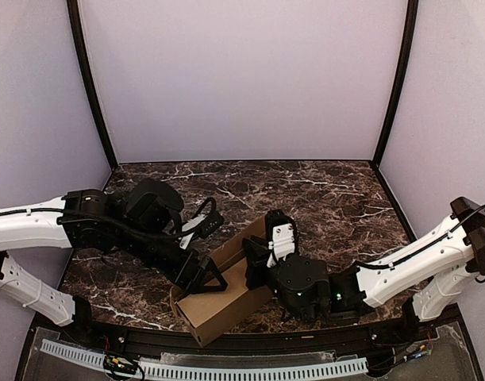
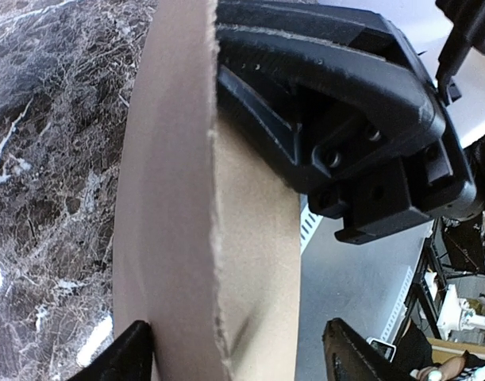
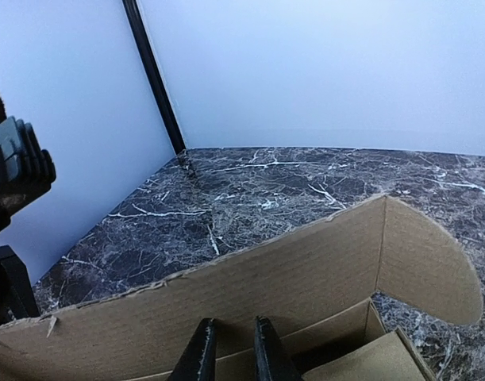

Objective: Fold the paper box

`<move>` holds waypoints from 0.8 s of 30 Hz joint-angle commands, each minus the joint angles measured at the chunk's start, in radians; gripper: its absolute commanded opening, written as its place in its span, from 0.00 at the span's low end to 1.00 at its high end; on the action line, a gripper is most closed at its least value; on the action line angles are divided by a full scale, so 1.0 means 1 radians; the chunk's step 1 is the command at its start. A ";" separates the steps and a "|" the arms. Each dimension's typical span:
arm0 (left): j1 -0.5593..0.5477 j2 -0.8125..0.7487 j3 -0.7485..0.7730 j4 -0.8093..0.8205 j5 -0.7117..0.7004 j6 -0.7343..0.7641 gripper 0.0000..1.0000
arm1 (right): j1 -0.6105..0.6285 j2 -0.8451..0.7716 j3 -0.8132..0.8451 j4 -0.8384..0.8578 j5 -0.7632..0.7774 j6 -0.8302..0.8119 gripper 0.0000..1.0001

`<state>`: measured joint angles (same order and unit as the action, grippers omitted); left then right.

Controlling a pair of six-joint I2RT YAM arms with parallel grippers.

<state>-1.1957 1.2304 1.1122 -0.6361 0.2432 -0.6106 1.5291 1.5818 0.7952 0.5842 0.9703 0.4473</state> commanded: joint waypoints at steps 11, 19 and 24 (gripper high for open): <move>-0.138 0.102 0.067 -0.080 -0.171 -0.092 0.99 | 0.039 0.177 0.018 -0.391 -0.043 0.207 0.05; -0.251 0.205 0.170 -0.238 -0.355 -0.153 0.99 | 0.026 0.203 0.086 -0.543 -0.036 0.309 0.00; -0.306 0.265 0.186 -0.248 -0.403 -0.181 0.99 | 0.024 0.193 0.109 -0.626 -0.036 0.363 0.00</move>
<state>-1.4490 1.4357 1.2945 -0.8677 -0.1490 -0.7486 1.5356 1.6577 0.9680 0.2668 1.1103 0.6693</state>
